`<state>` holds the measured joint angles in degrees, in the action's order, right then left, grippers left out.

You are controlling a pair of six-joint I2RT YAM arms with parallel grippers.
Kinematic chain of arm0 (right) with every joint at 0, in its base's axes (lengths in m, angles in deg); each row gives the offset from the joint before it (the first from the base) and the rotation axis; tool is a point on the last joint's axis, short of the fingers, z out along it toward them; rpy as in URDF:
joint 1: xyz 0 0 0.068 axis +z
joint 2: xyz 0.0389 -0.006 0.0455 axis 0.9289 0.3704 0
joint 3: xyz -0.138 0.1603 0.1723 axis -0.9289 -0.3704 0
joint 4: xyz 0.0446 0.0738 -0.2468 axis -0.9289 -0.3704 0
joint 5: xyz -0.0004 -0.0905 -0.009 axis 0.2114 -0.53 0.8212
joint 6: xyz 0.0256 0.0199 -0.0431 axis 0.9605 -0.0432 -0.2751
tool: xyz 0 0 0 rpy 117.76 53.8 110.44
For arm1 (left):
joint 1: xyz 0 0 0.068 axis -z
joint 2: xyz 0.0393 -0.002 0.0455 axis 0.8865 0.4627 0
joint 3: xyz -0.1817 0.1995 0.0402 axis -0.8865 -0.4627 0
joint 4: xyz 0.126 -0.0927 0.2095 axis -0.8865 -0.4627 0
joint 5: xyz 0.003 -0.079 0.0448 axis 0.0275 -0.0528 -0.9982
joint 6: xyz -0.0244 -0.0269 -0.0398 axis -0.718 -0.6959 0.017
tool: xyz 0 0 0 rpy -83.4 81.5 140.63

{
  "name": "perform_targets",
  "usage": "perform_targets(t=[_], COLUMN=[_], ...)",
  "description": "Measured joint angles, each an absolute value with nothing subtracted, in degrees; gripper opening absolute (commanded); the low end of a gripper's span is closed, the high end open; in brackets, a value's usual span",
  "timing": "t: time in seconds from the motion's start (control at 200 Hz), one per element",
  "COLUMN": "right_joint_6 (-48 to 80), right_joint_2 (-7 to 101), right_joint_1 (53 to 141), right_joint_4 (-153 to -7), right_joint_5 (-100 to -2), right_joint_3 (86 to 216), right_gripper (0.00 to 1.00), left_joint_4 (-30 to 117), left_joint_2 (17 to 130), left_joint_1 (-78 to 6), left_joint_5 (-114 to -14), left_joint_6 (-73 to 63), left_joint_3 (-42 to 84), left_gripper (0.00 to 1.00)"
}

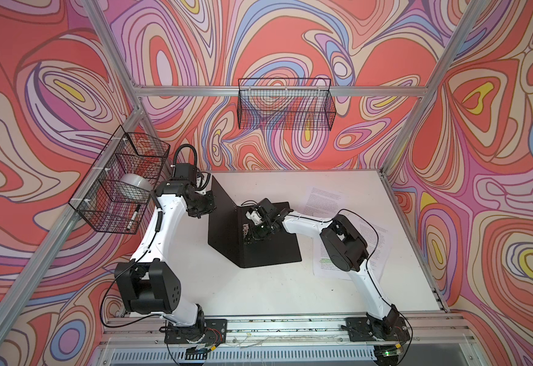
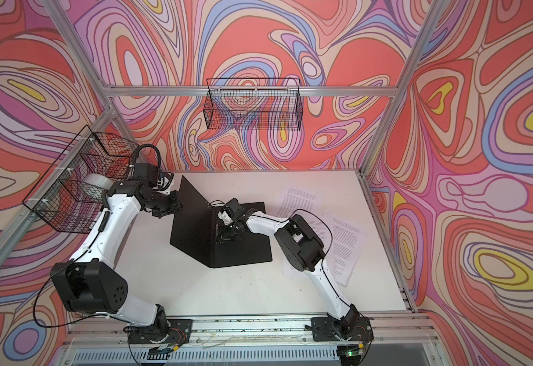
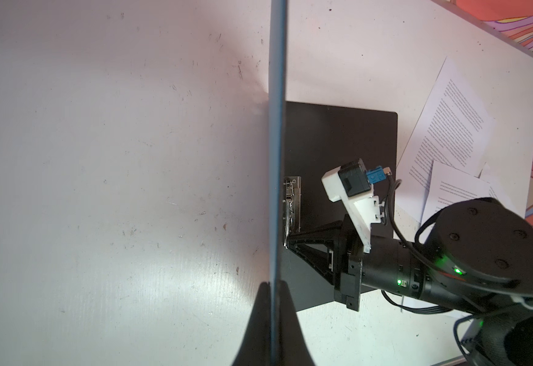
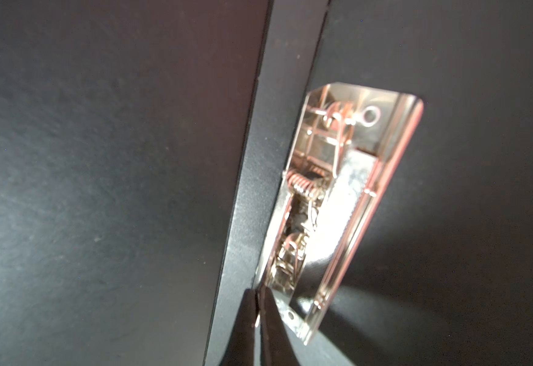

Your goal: Put the files into the folder

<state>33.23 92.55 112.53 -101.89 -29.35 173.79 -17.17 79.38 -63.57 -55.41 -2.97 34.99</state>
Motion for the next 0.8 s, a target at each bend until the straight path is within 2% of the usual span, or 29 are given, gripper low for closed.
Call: perform_targets(t=[0.801], right_joint_6=[27.94], right_joint_2=[93.23], right_joint_1=[112.62], right_joint_4=[-108.27], right_joint_5=[-32.25], right_joint_3=[176.83], right_gripper=[0.00], left_joint_4=[-18.26], left_joint_2=[79.38], left_joint_1=[-63.57], left_joint_5=[-55.97], left_joint_6=[-2.92], left_joint_3=[34.99], left_gripper=[0.00])
